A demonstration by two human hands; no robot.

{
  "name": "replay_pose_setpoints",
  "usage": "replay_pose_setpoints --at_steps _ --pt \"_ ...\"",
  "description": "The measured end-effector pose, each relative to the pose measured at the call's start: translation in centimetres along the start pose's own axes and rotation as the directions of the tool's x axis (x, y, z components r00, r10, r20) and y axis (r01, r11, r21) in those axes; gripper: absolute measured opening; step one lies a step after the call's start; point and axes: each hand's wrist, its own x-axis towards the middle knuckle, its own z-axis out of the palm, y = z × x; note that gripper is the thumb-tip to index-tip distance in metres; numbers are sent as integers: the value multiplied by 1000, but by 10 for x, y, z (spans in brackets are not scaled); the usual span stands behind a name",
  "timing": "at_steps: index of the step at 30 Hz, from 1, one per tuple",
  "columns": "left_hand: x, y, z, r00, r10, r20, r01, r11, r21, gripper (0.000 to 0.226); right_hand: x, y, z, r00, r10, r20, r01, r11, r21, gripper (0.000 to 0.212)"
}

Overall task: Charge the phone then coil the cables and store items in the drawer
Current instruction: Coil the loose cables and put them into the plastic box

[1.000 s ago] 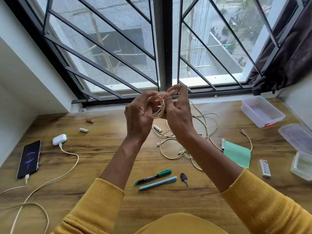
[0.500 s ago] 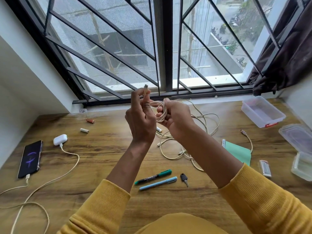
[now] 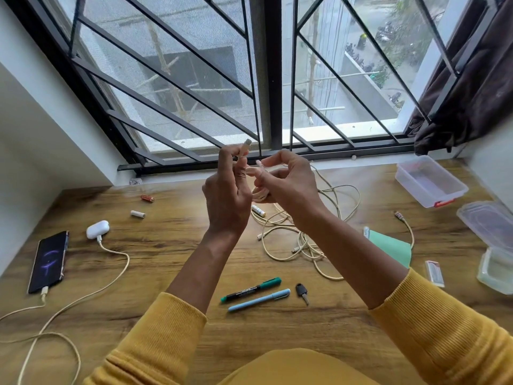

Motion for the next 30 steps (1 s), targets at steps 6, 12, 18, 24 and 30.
replay_pose_setpoints --at_steps 6,12,18,24,30 --pt "-2 -1 4 974 -223 -25 219 970 -107 18 -1 10 6 991 -112 -68 105 990 -99 12" --pt "2 5 8 806 -591 -24 554 768 -322 31 -6 13 12 967 -237 -91 222 963 -151 13" --pt "7 10 3 894 -448 -24 440 885 -152 8 -12 11 17 927 -341 -155 318 935 -158 28" --pt "0 1 -2 912 -374 167 394 913 -106 21 -4 5 6 925 -341 -166 315 935 -162 33" --pt "-4 -5 3 902 -318 292 350 934 -64 38 2 7 -2 936 -332 -116 306 932 -195 27"
